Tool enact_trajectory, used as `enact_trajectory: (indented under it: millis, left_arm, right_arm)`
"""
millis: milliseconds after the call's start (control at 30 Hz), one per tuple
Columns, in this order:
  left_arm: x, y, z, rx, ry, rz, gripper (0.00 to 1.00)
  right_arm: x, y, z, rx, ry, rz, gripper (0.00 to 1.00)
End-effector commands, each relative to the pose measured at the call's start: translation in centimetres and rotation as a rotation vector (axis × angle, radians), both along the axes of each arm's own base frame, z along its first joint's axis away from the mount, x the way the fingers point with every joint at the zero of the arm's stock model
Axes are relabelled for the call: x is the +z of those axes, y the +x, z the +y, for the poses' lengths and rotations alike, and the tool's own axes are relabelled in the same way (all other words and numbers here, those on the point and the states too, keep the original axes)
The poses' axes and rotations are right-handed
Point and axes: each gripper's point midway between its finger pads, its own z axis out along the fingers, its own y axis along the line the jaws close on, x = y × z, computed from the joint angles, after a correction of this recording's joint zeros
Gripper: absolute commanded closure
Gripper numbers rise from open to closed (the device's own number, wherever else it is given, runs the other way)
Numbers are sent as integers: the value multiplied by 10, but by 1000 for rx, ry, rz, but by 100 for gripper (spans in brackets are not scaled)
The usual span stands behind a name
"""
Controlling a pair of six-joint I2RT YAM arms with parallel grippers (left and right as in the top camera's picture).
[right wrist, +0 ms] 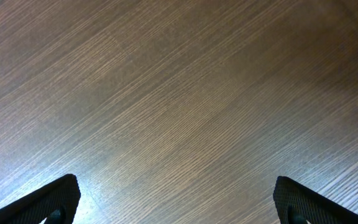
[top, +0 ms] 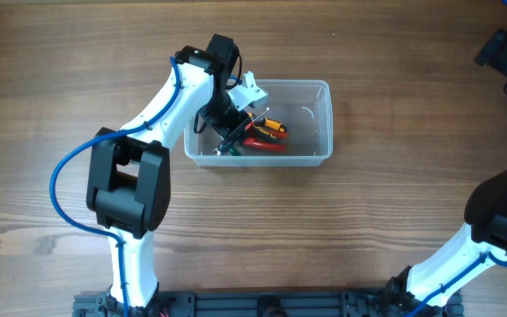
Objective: Pack container
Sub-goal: 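Lower the screwdriver into the container and open the left gripper, then raise the left gripper out of the container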
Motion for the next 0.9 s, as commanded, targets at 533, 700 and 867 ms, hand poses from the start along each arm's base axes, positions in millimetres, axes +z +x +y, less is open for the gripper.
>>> enact_trajectory:
  millis: [533, 700, 867]
  left_arm:
    - [-4, 15, -3, -26, -4, -67, 59]
    - [-4, 17, 1, -23, 15, -77, 50]
    - [4, 26, 0, 14, 7, -96, 34]
  right_arm:
    - [-1, 2, 3, 10, 4, 0, 0]
    - [-1, 2, 3, 10, 4, 0, 0]
    - [-1, 2, 3, 10, 4, 0, 0]
